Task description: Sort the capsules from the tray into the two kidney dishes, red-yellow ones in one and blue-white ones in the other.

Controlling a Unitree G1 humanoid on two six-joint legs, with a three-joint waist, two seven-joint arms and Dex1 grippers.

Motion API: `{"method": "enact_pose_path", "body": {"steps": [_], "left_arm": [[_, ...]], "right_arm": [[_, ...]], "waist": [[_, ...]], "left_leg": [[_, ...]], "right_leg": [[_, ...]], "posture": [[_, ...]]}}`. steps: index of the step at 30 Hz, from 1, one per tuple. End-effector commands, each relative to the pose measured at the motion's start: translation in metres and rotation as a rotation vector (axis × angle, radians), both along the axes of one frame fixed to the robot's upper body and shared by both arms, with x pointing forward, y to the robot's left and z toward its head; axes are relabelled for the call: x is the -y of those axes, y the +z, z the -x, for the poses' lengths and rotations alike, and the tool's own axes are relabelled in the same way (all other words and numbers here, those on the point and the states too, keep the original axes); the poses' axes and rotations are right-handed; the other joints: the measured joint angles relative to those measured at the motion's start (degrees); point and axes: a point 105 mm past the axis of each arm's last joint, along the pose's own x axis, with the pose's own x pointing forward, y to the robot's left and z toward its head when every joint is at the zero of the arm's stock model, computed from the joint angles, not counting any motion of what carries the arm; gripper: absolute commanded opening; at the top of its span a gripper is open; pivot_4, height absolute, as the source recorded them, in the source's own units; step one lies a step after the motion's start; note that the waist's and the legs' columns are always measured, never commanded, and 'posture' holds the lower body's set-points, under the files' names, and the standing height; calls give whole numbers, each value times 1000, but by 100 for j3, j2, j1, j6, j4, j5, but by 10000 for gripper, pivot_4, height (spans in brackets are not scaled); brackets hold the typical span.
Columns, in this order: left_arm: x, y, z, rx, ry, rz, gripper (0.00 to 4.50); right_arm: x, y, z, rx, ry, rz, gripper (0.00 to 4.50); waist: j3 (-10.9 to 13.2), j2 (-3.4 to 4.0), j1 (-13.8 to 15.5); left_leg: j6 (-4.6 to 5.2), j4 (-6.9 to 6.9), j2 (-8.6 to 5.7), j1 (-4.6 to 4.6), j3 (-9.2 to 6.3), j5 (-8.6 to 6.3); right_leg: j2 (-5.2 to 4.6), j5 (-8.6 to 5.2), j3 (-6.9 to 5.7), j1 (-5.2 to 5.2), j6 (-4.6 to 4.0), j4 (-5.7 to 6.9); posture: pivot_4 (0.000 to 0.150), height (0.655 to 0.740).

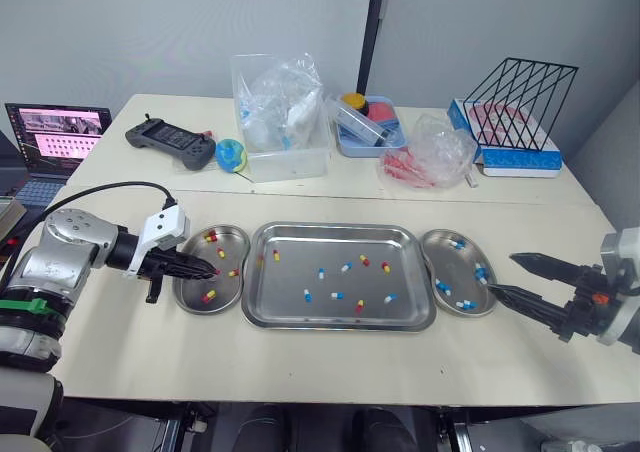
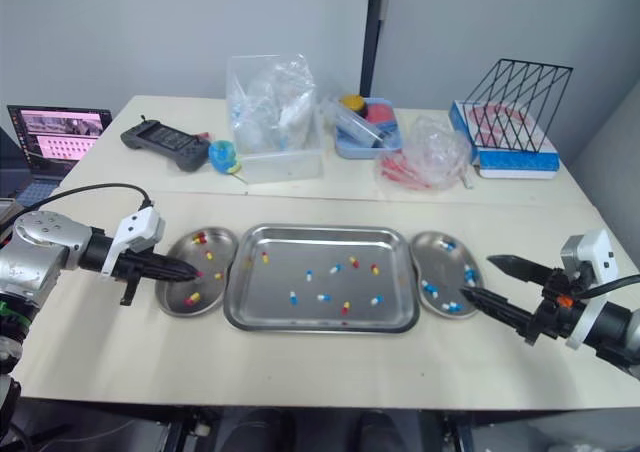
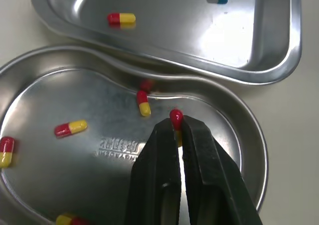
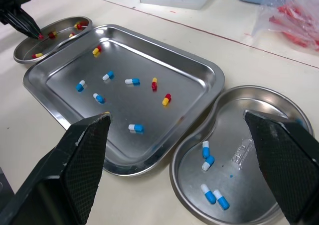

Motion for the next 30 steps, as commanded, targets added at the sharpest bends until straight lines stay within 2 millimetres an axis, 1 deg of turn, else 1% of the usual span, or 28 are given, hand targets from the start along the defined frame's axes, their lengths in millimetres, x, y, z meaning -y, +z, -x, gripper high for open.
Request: {"method": "enact_pose_path", "body": {"steps": [1,4,9,13,14,15,16,21,22,24,25,26,28,29,30], "left_arm": [[-1,11,-4,67,24,12,445],[0,9,-2,59,27,24,445],[-6,2,-2,56,45,-13,445],[-4,7,-4,59,63,29,13860],[-4,9,-4,62,64,36,17791],[-5,11,-5,70,69,45,20290],[-7,15,-6,79,78,59,23692],[-22,35,-8,139,131,117,41023],[-28,40,-8,150,155,133,44297],[-45,50,-6,185,217,168,44754],[-56,52,-2,190,260,210,44754],[-63,52,2,185,290,248,44754],[-71,53,7,179,327,304,44754],[-76,53,9,187,352,316,44754],[-85,51,11,204,392,305,44754]], "right_arm": [[1,9,-2,26,15,25,45000],[1,9,-3,23,20,26,45000],[2,9,-5,27,15,34,45000],[2,8,-4,24,16,30,45000],[3,8,-4,23,16,29,45000],[3,8,-4,22,15,29,45000],[4,8,-4,22,13,28,45000],[8,7,-2,27,-1,24,45000],[11,8,-3,31,-9,26,45000],[21,8,-4,39,-37,30,45000],[33,7,-7,54,-82,36,45000],[42,6,-9,66,-116,36,45000],[54,4,-12,82,-159,35,45000],[58,4,-13,91,-175,34,45000],[64,3,-14,100,-200,33,45000]], "waist": [[0,0,-7],[0,0,-20],[0,0,-22],[0,0,-11],[0,0,-14],[0,0,-20],[0,0,-23],[0,0,-24],[0,0,-24],[0,0,-28],[0,0,-30],[0,0,-41],[0,1,-54],[-1,2,-53],[-1,2,-53]], "left_leg": [[0,0,0,1,1,0],[0,-1,0,1,2,0],[0,-1,0,1,2,0],[0,-1,0,0,3,0],[0,-1,-1,0,3,0],[0,-1,0,1,3,0],[0,-1,0,1,3,0],[0,-1,0,1,3,0],[0,-1,0,1,3,0],[0,-1,0,1,3,0],[0,-1,0,1,4,0],[0,-1,0,1,4,0],[1,-6,1,5,10,-1],[1,-9,1,8,12,-1],[1,-10,1,11,14,-1]], "right_leg": [[0,0,2,0,0,0],[1,0,2,-1,0,1],[2,0,1,-2,0,1],[1,0,1,-2,0,1],[0,0,1,-1,0,1],[1,0,1,-2,1,1],[1,0,1,-2,1,1],[2,0,1,-2,0,1],[1,0,1,-2,1,1],[1,0,1,-2,1,1],[2,0,1,-3,1,0],[2,0,0,-4,1,1],[0,0,3,-4,1,-1],[-2,0,3,-3,1,-1],[-2,0,4,-3,1,0]], "posture": [[1500,7400],[1500,7400],[1500,7400],[1500,7400],[1500,7400],[1500,7400],[1500,7400],[1500,7400],[1500,7400],[1500,7400],[1500,7400],[1500,7400],[1500,7400],[1500,7400],[1500,7400]]}}
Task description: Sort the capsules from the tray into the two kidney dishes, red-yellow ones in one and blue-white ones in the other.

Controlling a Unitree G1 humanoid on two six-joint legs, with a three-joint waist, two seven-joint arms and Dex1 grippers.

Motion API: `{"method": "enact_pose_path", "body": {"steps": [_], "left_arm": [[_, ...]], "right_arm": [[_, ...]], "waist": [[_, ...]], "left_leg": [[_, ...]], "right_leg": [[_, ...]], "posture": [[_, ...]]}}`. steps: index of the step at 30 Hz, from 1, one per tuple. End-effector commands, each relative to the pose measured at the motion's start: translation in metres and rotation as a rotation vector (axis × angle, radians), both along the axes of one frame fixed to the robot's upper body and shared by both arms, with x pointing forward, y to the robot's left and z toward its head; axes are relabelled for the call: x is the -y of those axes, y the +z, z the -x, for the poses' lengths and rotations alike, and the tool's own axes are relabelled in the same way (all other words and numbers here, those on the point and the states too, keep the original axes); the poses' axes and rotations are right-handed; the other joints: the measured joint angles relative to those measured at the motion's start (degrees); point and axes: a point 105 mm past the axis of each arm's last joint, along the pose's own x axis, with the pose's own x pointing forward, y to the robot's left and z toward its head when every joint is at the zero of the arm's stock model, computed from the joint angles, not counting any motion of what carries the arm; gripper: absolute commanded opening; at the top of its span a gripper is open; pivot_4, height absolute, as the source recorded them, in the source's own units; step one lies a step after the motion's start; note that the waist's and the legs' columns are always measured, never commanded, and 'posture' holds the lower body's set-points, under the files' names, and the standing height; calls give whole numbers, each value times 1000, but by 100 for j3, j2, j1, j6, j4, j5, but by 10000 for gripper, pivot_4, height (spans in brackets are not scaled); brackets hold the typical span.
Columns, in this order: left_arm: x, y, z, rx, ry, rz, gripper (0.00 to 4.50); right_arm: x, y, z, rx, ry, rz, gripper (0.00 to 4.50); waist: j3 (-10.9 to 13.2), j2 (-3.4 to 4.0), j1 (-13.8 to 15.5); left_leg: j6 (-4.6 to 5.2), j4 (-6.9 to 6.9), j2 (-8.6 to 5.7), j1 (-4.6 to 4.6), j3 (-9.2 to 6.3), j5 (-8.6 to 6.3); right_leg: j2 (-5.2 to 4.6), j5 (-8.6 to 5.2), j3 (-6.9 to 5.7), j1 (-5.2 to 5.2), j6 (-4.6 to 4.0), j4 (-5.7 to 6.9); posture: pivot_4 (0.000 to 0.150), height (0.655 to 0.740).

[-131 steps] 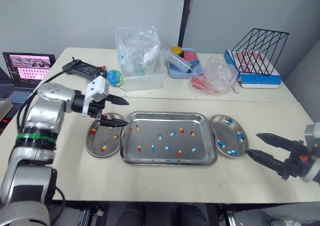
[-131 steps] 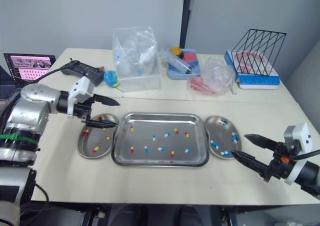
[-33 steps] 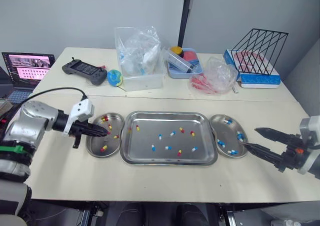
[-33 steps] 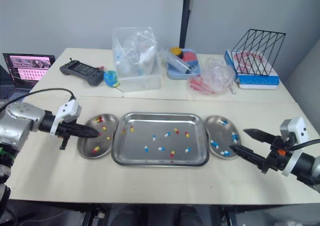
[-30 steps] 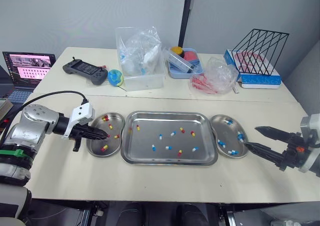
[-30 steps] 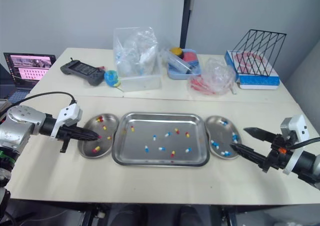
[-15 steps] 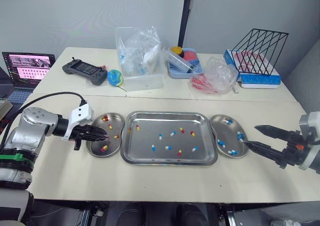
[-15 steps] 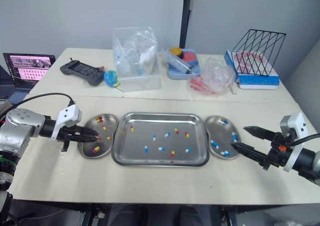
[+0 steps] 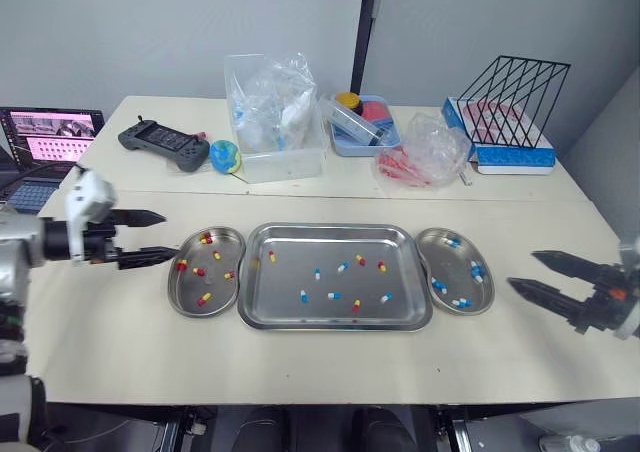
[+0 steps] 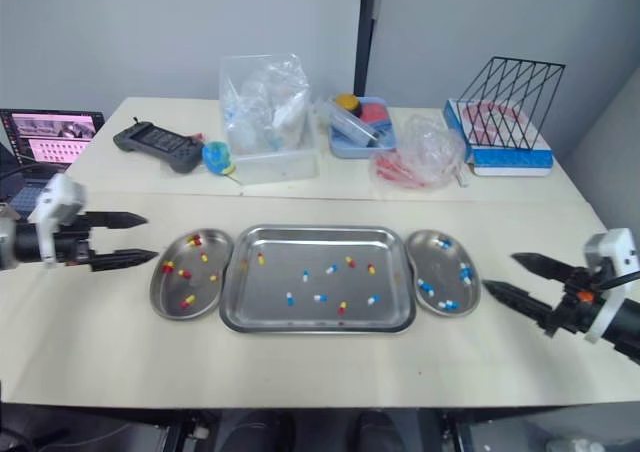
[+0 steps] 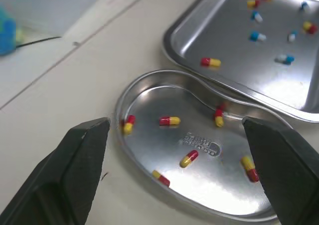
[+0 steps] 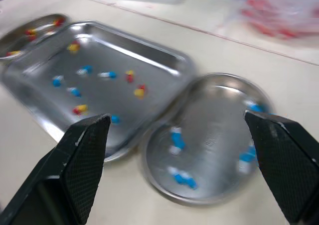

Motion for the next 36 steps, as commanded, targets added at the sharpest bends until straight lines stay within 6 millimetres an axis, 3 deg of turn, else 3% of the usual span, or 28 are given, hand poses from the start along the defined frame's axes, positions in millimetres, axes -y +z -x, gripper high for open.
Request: {"method": "enact_pose_path", "body": {"steps": [1,4,7,10,20,28,36], "left_arm": [[-22,7,6,51,93,22,44754],[-40,6,6,82,199,63,44754],[-54,-8,19,73,251,115,44754],[-59,-14,25,78,278,150,44754],[-52,-21,27,84,278,164,44754],[-51,-14,24,110,272,157,44754],[-39,-5,19,118,202,143,44754]], "right_arm": [[17,11,-3,92,-60,24,45000],[26,6,-6,100,-94,35,45000],[32,-1,-9,94,-116,25,45000],[34,-4,-13,95,-121,22,45000],[30,-4,-16,100,-110,8,45000],[27,0,-17,106,-96,9,45000],[21,5,-16,105,-70,11,45000]], "waist": [[0,0,0],[0,-1,22],[0,0,10],[0,1,-9],[-1,1,14],[-1,1,9],[-1,1,6]], "left_leg": [[0,0,1,0,0,0],[-2,1,4,2,0,1],[-3,1,2,2,2,2],[-2,-8,7,5,8,1],[-6,-8,10,5,8,3],[-6,-8,12,7,10,3],[-6,-9,11,6,11,3]], "right_leg": [[1,0,0,0,0,2],[2,0,-2,1,-1,3],[-2,1,-1,2,-1,1],[-4,0,0,-3,-3,1],[-7,2,-2,-3,-8,2],[-7,3,-2,-3,-9,2],[-6,3,-2,-3,-9,2]], "posture": [[1500,7400],[1500,7400],[1500,7400],[1500,7400],[1500,7400],[1500,7400],[1500,7400]]}}
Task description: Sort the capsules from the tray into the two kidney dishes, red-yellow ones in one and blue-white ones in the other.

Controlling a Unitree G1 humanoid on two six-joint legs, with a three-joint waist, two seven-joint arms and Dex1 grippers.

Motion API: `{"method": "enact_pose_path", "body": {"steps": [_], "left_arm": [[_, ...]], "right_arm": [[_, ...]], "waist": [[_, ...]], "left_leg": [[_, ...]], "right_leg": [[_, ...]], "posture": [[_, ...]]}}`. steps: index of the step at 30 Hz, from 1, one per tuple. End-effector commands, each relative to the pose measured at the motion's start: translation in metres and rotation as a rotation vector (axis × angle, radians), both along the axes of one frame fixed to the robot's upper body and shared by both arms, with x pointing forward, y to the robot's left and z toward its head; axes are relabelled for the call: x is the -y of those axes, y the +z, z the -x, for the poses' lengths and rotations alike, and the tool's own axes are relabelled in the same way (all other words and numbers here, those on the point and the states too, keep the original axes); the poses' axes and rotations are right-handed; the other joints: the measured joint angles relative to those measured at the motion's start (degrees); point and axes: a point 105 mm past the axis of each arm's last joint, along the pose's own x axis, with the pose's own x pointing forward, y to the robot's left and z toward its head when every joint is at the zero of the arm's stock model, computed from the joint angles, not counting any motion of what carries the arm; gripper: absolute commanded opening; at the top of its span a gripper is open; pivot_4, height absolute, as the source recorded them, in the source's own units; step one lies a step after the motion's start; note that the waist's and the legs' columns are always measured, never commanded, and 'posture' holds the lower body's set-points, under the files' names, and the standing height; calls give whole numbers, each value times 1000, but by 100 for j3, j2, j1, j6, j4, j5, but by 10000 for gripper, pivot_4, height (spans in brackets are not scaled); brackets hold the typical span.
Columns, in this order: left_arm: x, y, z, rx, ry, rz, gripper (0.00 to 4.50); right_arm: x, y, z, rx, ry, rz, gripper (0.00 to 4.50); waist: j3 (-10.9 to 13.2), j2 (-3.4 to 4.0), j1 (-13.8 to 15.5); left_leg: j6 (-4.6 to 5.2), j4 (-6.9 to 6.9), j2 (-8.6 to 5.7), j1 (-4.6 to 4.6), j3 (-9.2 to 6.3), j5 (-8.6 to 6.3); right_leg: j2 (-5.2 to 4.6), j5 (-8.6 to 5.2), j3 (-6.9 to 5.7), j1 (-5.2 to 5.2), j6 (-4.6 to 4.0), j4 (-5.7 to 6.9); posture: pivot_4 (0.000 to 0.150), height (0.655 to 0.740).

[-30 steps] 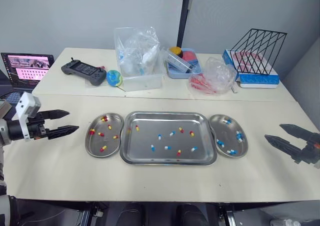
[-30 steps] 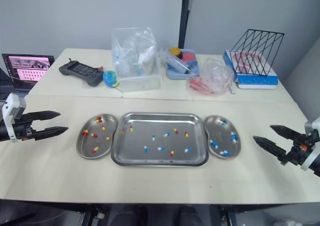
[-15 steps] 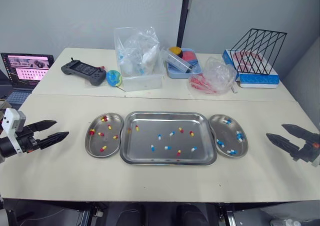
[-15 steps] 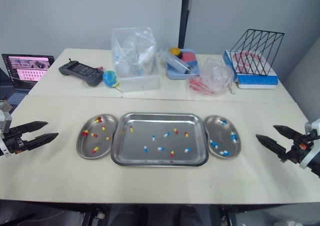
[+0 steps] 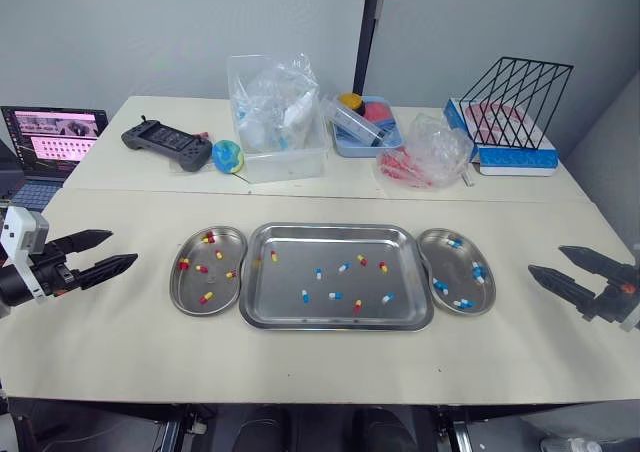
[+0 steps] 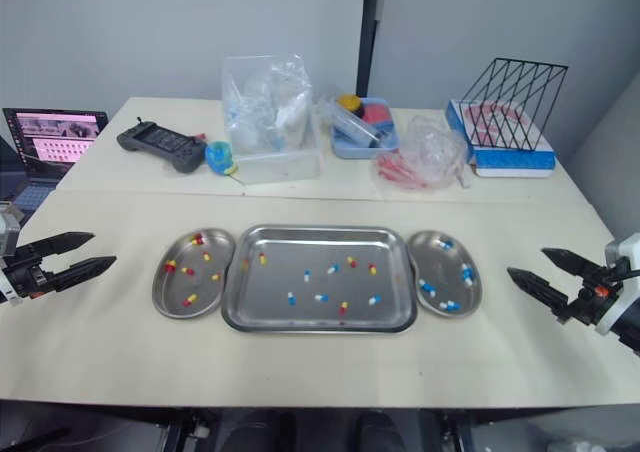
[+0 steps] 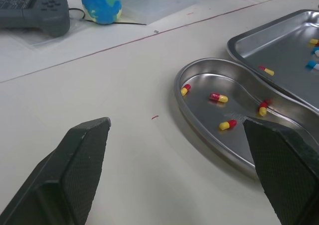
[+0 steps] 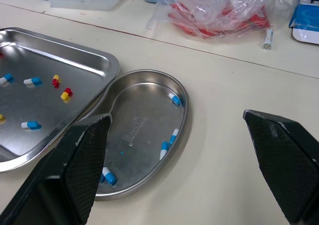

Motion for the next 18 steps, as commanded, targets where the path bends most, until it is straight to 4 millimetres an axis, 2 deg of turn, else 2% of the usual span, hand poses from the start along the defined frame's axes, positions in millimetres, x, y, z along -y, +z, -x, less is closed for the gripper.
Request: {"method": "enact_pose_path", "body": {"steps": [1,3,6,10,18], "left_arm": [[14,20,-7,68,-70,-46,44754],[24,26,-15,105,-93,-69,44754],[54,36,-27,141,-163,-48,44754],[90,43,-30,145,-257,-25,44754],[159,37,-39,87,-312,-47,44754]], "right_arm": [[-7,19,1,45,36,8,45000],[-11,21,3,41,57,6,45000],[-17,22,4,41,72,12,45000],[-23,25,7,48,76,12,45000],[-30,28,14,51,81,19,45000]], "waist": [[0,0,2],[0,0,27],[0,0,48],[0,0,17],[0,0,12]], "left_leg": [[0,0,0,0,0,0],[0,1,0,-1,-1,0],[0,4,-4,-1,-5,1],[1,3,-6,-5,-4,1],[2,2,-10,0,-5,2]], "right_leg": [[1,0,0,0,0,0],[0,0,-1,1,0,1],[-1,3,0,8,4,-1],[3,5,4,5,8,-1],[8,6,12,9,10,-2]], "posture": [[1500,7400],[1500,7400],[1500,7400],[1500,7400],[1500,7400]]}}
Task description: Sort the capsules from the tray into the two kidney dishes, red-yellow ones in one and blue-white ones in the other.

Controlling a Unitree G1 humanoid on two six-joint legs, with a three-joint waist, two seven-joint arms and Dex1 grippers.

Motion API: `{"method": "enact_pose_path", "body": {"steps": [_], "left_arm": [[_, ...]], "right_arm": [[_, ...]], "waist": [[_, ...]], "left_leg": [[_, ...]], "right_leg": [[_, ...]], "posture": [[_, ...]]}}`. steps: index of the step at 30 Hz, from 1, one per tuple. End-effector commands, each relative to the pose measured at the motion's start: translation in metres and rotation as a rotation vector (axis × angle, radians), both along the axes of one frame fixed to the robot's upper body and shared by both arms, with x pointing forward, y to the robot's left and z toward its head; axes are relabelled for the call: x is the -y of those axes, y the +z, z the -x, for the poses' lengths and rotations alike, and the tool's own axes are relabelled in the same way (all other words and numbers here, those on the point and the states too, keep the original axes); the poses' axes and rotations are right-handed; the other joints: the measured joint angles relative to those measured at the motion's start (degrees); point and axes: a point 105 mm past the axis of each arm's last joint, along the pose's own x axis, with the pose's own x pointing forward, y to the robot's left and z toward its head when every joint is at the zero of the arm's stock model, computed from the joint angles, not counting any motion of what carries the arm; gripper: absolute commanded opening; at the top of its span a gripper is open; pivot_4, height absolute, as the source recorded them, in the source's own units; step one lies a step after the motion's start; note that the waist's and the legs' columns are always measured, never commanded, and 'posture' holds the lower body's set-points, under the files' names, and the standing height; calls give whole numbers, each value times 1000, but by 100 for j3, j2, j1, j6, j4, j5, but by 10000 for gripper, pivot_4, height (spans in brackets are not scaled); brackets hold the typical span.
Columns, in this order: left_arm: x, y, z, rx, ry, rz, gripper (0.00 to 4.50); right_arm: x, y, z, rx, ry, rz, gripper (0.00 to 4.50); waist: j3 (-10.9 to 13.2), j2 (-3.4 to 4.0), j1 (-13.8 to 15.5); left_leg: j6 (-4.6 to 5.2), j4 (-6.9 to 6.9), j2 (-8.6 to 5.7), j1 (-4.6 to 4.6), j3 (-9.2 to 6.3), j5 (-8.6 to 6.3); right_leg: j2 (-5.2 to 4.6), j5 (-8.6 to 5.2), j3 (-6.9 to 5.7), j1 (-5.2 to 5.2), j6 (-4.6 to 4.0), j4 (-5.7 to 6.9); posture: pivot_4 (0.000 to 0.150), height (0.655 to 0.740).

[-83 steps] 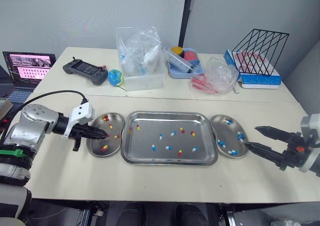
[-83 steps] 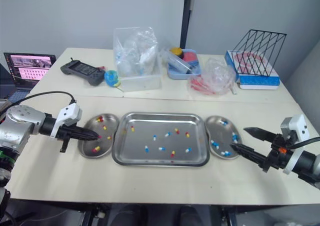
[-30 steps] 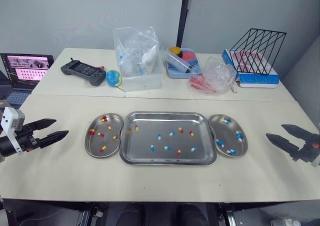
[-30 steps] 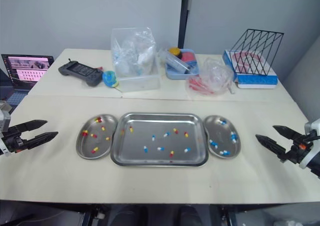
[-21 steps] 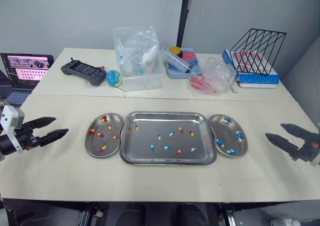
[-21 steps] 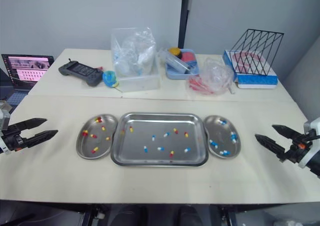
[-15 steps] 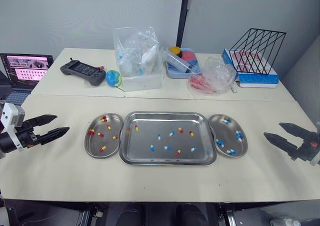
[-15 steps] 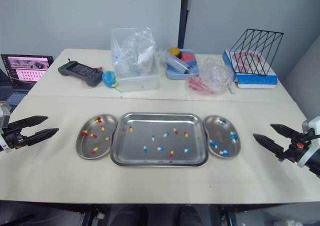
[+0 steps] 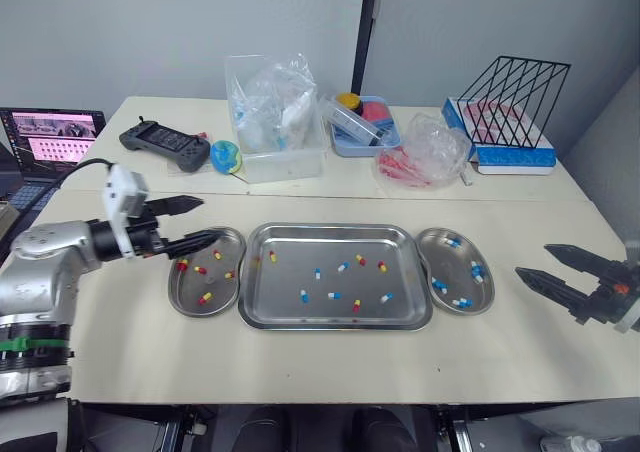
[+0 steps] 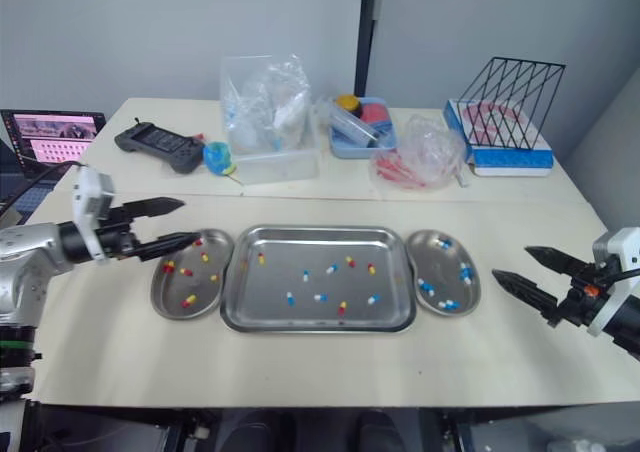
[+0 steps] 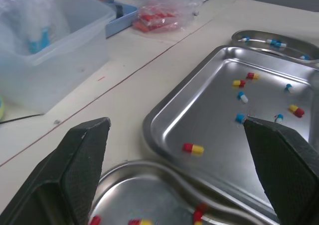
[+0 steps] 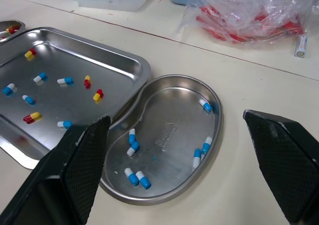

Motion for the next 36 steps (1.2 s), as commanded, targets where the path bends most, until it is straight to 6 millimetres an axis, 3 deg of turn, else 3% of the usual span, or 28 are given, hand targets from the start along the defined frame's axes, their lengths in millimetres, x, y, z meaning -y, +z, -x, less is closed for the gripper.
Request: {"method": "enact_pose_path", "body": {"steps": [1,5,9,13,25,36], "left_arm": [[26,7,-2,14,2,-13,44754],[49,5,4,-5,-41,-37,44754],[52,-8,-2,-14,-44,-163,44754],[61,-19,-10,-34,-159,-293,44754],[68,-32,-37,-172,-293,-588,44754],[87,-47,-52,-205,-350,-654,44754]], "right_arm": [[0,12,4,48,-11,4,45000],[-1,11,6,46,-16,4,45000],[-1,12,5,48,-16,4,45000],[0,11,1,48,-19,6,45000],[3,4,12,41,-57,1,45000],[3,2,17,43,-79,-13,45000]], "waist": [[0,0,4],[0,-1,6],[-1,1,5],[-1,1,24],[0,0,22],[0,0,10]], "left_leg": [[0,0,-1,0,0,0],[1,1,-5,-3,-2,0],[0,0,-9,1,-1,0],[1,1,-15,-3,-1,6],[4,1,-18,-13,-4,6],[6,5,-20,-18,-10,5]], "right_leg": [[0,0,1,0,0,0],[-1,1,1,0,3,-3],[2,1,4,-1,2,-3],[5,1,2,-1,2,-9],[6,0,0,-5,4,-11],[4,0,2,-8,5,-11]], "posture": [[1500,7400],[1500,7400],[1500,7400],[1500,7400],[1500,7400],[1500,7400]]}}
